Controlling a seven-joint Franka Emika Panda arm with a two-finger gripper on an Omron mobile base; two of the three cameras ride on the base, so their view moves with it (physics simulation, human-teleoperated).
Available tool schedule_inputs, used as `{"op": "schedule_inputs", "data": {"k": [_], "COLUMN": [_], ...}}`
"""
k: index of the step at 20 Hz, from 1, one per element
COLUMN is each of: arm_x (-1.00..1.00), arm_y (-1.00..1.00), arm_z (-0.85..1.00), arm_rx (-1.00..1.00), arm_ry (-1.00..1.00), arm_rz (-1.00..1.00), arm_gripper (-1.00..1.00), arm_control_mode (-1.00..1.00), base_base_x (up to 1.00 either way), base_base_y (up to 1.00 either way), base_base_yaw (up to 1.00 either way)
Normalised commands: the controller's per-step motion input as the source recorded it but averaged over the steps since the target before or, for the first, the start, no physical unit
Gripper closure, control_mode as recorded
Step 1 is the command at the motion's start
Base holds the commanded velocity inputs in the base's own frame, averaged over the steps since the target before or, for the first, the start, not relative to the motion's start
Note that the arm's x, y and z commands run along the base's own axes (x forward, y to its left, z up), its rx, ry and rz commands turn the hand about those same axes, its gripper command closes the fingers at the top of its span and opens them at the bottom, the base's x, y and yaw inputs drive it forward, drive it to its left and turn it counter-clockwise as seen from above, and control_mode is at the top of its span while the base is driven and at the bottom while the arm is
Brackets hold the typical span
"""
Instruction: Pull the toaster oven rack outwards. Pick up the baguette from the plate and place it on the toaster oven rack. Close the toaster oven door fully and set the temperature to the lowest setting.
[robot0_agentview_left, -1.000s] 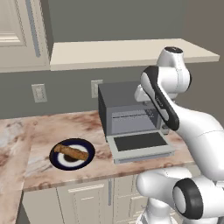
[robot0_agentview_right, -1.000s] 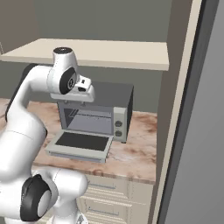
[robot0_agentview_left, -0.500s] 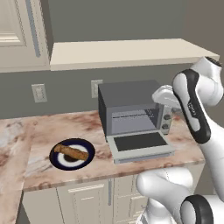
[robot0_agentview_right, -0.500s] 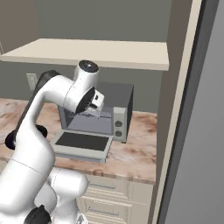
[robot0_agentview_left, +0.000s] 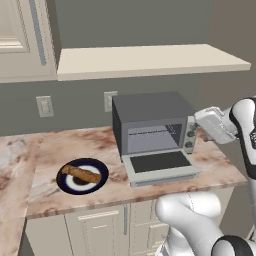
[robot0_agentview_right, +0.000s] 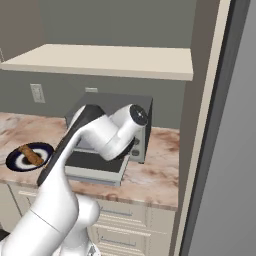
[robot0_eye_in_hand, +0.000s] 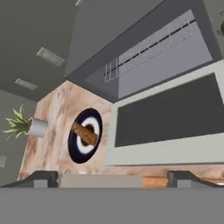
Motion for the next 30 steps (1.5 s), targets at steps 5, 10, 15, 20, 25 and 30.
{"op": "schedule_inputs", "data": {"k": [5, 10, 15, 20, 25, 30], "arm_x": [0.02, 0.14, 0.29, 0.45, 0.55, 0.48], "arm_y": [-0.11, 0.00, 0.00, 0.00, 0.02, 0.03], "arm_z": [-0.39, -0.37, -0.27, -0.11, -0.12, -0.24], "arm_rx": [0.31, 0.21, 0.08, 0.00, -0.03, -0.02], "arm_ry": [0.00, -0.02, -0.07, -0.10, -0.13, -0.11], "arm_rz": [0.00, -0.01, -0.04, -0.03, -0.05, -0.04], "arm_gripper": [-1.00, -1.00, -1.00, -1.00, -1.00, -1.00], "arm_control_mode": [-1.00, -1.00, -1.00, -1.00, -1.00, -1.00], "base_base_x": [0.00, 0.00, 0.00, 0.00, 0.00, 0.00], "base_base_y": [0.00, 0.00, 0.00, 0.00, 0.00, 0.00], "base_base_yaw": [0.00, 0.00, 0.00, 0.00, 0.00, 0.00]}}
